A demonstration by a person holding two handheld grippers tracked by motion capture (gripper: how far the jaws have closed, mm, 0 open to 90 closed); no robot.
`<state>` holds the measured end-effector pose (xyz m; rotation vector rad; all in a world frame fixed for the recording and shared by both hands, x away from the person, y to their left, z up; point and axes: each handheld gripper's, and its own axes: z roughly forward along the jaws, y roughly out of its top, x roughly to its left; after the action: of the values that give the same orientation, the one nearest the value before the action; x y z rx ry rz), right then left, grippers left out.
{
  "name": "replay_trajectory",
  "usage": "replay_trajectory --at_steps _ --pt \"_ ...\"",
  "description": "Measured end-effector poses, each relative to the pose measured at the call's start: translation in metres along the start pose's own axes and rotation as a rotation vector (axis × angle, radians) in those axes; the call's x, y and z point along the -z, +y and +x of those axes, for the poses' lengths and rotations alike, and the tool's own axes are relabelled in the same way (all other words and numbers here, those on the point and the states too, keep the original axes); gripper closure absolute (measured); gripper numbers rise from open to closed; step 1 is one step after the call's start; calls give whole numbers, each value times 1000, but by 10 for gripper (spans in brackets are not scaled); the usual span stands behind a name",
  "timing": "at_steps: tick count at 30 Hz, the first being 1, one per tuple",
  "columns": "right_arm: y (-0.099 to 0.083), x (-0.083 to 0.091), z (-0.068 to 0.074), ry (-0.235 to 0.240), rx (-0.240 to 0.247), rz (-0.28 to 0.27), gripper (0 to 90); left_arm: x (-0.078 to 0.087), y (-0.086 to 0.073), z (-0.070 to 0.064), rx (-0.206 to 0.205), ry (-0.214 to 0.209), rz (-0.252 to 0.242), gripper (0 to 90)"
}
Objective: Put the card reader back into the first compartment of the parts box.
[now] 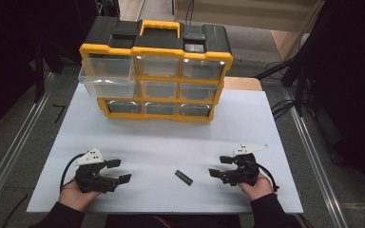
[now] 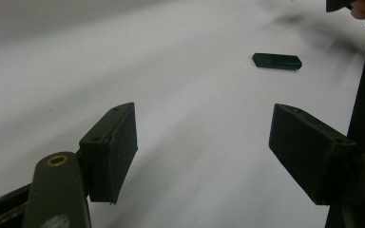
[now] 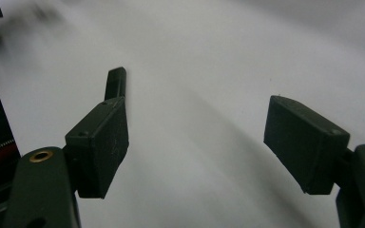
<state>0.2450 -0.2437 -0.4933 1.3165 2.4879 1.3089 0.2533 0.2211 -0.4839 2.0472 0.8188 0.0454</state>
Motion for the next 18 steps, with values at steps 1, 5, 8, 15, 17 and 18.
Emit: replay_trajectory --at_steps 1,5,8,15,17,18 --pt "2 0 1 0 -1 -6 215 0 0 0 0 0 0 264" --pt "9 0 2 3 -3 -24 215 0 0 0 -1 -4 3 264" --pt "14 -2 3 10 -4 -28 216 -1 0 0 -4 -2 10 264" --pt "23 -8 8 26 2 -28 217 -2 0 -1 2 -7 12 264" --pt "25 -11 9 28 3 -21 219 -2 0 -1 2 -8 14 264" --pt "25 -11 9 28 3 -21 219 -2 0 0 2 -9 14 264"
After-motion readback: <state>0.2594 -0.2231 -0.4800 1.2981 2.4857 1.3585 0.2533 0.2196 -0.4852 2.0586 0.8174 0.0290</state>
